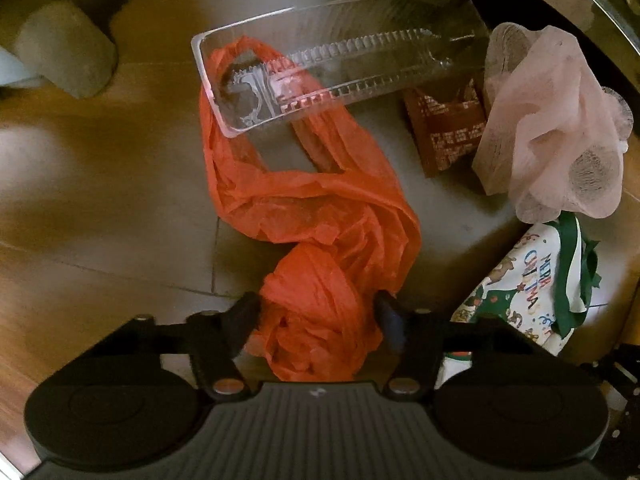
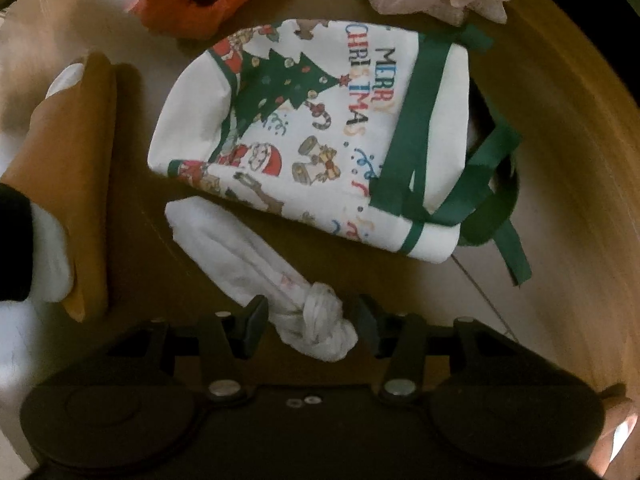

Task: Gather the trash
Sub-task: 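Grasp orange plastic bag with left tool while right tool grasps white tissue, then carry orange bag in left tool while right tool carries tissue to wastebasket, then open left tool over wastebasket while right tool opens, dropping bag and tissue, then move both tools back down toward the trash on the floor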

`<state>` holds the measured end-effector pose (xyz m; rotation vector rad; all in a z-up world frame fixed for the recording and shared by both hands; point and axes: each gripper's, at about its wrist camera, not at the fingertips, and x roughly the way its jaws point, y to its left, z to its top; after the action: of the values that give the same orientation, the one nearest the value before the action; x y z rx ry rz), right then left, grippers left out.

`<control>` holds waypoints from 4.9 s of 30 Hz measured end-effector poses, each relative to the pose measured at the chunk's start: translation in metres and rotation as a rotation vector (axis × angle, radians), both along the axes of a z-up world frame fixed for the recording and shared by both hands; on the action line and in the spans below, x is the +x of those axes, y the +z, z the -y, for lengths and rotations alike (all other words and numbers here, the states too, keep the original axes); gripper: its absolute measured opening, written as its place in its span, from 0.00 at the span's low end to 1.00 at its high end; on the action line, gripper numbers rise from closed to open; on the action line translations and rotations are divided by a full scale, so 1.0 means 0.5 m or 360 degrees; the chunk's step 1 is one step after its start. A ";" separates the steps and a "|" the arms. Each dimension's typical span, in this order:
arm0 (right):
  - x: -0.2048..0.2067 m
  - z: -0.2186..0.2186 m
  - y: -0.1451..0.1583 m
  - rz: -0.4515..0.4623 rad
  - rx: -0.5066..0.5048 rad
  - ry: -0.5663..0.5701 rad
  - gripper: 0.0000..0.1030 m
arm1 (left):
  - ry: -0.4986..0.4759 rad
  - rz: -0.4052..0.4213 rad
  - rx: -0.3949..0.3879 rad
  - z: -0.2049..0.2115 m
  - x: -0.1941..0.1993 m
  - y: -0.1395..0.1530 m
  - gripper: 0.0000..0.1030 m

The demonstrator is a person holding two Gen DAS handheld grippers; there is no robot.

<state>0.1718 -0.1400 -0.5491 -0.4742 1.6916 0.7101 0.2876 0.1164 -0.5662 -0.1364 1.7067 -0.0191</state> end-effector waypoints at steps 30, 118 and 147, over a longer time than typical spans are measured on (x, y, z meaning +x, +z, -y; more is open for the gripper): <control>0.059 0.080 0.456 0.0395 0.0237 -0.0642 0.10 | -0.0104 0.0306 -0.0209 0.007 -0.026 0.462 0.47; 0.468 0.228 1.195 0.1382 0.0778 -0.1234 0.24 | -0.0243 0.1375 -0.0036 0.370 0.311 1.246 0.68; 0.158 0.239 1.351 0.1532 0.0922 -0.0968 0.48 | -0.0280 0.1597 -0.0108 0.345 -0.013 1.389 0.68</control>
<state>0.2506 -0.2597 0.1262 0.1306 0.6031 0.3746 0.2811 -0.0561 0.1282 -0.0131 0.7107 -0.2369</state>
